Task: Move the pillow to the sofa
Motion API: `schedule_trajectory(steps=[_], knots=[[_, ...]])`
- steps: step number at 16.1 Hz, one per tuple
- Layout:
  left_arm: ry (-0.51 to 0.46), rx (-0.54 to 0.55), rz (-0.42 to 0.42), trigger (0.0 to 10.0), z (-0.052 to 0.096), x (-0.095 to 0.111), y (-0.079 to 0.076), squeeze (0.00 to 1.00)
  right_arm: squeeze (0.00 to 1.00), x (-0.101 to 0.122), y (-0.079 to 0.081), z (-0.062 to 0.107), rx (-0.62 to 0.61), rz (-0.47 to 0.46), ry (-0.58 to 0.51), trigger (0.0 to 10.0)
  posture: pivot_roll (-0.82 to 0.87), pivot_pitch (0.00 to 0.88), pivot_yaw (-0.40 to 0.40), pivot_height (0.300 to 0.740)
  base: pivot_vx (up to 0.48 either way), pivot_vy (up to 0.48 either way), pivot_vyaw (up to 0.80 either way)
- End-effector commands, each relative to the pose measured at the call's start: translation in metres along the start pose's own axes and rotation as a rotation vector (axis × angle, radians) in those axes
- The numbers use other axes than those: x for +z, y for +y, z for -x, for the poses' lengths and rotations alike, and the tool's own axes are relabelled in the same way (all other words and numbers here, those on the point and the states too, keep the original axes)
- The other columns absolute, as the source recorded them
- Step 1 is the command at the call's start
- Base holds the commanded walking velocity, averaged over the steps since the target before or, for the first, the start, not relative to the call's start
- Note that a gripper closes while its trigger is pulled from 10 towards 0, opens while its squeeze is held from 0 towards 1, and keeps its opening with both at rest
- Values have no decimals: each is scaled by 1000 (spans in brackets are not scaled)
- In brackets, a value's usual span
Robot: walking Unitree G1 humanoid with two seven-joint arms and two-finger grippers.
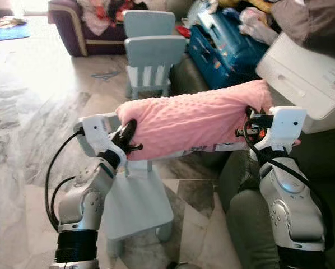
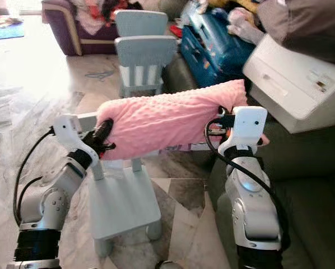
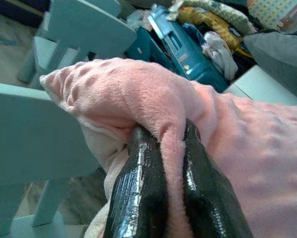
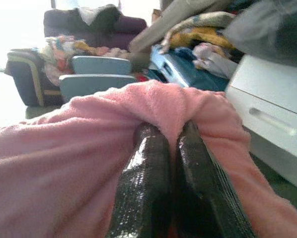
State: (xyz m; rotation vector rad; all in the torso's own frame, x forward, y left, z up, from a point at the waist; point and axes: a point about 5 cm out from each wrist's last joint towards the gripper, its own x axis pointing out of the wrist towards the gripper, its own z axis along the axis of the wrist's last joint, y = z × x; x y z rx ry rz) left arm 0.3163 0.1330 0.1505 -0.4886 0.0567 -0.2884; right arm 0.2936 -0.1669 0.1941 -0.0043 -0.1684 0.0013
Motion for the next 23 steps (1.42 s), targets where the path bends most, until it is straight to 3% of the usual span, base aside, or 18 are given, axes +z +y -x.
schedule_trajectory(steps=[1,6,23], knots=[[2,-9,9,10000,-2,-1,-3,0,0,9,-4,0,-12,4,-32,10000,-144,106,-100,740,0,0,-800],[31,-6,43,10000,-2,-5,-2,0,0,9,-5,0,-17,1,-23,10000,-150,107,-100,740,0,0,-800],[35,-51,32,10000,-2,-6,-7,0,0,9,-7,1,-19,2,-20,10000,-156,109,-103,740,0,0,-800]])
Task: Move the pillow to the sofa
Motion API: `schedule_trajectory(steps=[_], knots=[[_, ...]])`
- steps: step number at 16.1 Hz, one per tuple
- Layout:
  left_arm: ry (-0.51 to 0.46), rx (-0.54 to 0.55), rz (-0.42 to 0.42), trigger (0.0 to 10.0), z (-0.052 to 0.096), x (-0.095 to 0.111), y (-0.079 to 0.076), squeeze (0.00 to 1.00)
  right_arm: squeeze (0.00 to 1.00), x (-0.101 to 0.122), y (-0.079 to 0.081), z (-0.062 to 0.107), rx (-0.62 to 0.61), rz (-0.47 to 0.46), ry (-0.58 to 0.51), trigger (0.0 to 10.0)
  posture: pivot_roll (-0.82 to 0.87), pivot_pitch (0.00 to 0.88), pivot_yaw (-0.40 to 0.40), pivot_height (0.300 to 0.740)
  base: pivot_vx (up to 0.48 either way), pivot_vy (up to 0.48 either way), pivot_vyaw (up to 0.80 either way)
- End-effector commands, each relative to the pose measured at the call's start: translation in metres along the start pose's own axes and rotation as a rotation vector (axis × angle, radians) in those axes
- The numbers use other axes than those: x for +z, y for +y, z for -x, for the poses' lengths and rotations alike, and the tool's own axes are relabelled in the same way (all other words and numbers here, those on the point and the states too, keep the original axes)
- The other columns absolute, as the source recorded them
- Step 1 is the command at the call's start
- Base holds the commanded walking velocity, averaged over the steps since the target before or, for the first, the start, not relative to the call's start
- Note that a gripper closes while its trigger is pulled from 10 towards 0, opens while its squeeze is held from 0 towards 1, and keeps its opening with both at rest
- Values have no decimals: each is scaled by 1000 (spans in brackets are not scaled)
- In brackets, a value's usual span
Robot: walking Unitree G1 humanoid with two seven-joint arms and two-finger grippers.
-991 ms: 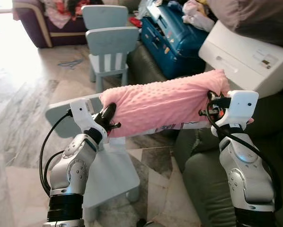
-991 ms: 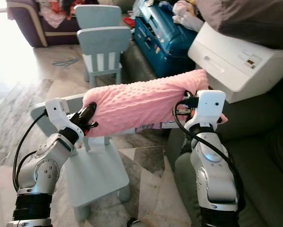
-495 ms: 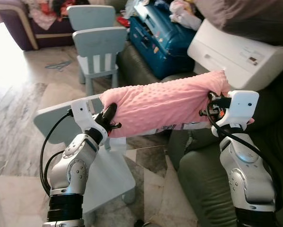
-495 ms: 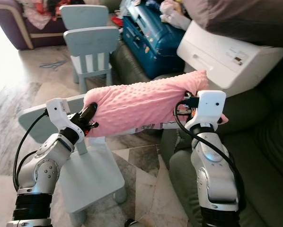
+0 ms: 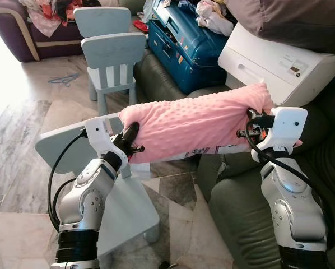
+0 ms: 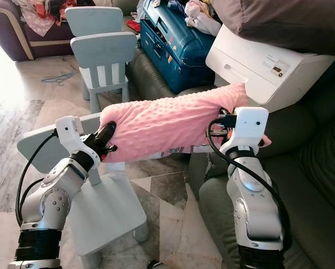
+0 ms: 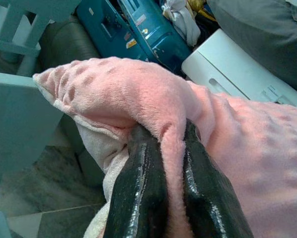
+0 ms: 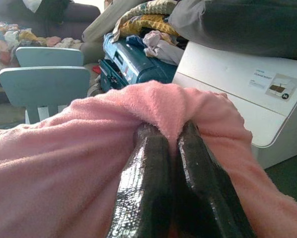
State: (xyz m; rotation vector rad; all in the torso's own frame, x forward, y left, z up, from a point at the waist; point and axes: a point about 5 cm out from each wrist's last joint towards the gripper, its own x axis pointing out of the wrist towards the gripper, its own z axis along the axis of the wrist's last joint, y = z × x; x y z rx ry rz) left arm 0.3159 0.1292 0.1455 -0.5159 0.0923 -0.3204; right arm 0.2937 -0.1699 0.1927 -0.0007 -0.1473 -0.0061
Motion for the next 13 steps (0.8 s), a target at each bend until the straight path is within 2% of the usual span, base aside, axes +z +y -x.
schedule_trajectory(steps=[1,13], knots=[[-2,-27,-1,10000,-1,0,-6,0,0,10,-4,1,-12,5,-41,10000,-156,109,-103,740,0,0,-800],[-9,-40,21,10000,-1,0,-9,0,0,11,-3,1,-6,17,-40,10000,-160,112,-104,740,0,0,-800]])
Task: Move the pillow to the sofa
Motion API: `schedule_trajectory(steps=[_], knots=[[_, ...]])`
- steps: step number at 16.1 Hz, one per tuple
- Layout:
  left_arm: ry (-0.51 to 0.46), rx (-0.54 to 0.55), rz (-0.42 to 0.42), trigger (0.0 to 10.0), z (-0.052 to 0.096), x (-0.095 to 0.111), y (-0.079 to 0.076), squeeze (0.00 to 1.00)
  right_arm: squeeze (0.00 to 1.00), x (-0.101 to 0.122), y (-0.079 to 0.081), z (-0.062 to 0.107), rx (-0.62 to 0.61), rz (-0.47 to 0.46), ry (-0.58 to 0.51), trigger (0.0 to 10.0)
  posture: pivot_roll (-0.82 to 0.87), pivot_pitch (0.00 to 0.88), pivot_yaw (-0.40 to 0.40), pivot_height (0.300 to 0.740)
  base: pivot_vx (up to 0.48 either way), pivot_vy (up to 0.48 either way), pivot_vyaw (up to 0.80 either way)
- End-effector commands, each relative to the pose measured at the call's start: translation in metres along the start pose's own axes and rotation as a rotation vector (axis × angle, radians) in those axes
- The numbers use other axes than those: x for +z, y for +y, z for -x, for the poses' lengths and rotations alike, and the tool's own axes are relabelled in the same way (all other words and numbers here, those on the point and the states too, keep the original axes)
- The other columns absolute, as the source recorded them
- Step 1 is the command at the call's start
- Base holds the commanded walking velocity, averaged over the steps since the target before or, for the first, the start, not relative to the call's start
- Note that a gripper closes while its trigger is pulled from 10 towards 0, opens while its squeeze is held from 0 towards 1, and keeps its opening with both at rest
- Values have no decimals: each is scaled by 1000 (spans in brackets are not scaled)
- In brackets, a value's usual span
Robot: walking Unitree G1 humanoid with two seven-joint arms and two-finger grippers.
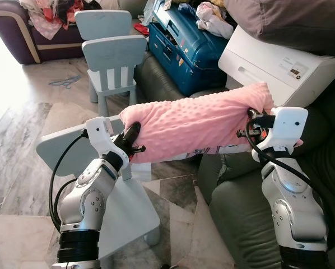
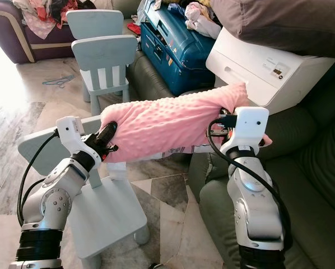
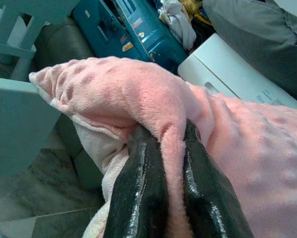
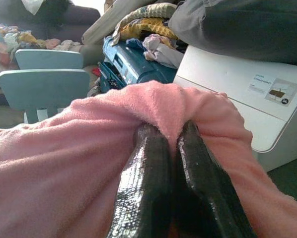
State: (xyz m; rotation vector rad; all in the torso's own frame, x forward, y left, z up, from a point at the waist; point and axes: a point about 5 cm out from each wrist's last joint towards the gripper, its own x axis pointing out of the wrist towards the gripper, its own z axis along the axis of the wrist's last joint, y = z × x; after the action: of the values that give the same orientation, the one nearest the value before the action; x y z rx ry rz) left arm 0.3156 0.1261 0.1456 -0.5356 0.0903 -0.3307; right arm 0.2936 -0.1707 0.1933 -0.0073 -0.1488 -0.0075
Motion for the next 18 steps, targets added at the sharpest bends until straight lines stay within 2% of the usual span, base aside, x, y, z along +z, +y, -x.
schedule_trajectory(steps=[1,18], knots=[[-6,-28,2,10000,0,1,-6,0,0,10,-2,1,-5,10,-39,10000,-160,113,-104,740,0,0,-800],[1,-46,19,10000,-2,-1,-9,0,0,10,-3,2,-7,0,-33,10000,-166,114,-103,740,0,0,-800]])
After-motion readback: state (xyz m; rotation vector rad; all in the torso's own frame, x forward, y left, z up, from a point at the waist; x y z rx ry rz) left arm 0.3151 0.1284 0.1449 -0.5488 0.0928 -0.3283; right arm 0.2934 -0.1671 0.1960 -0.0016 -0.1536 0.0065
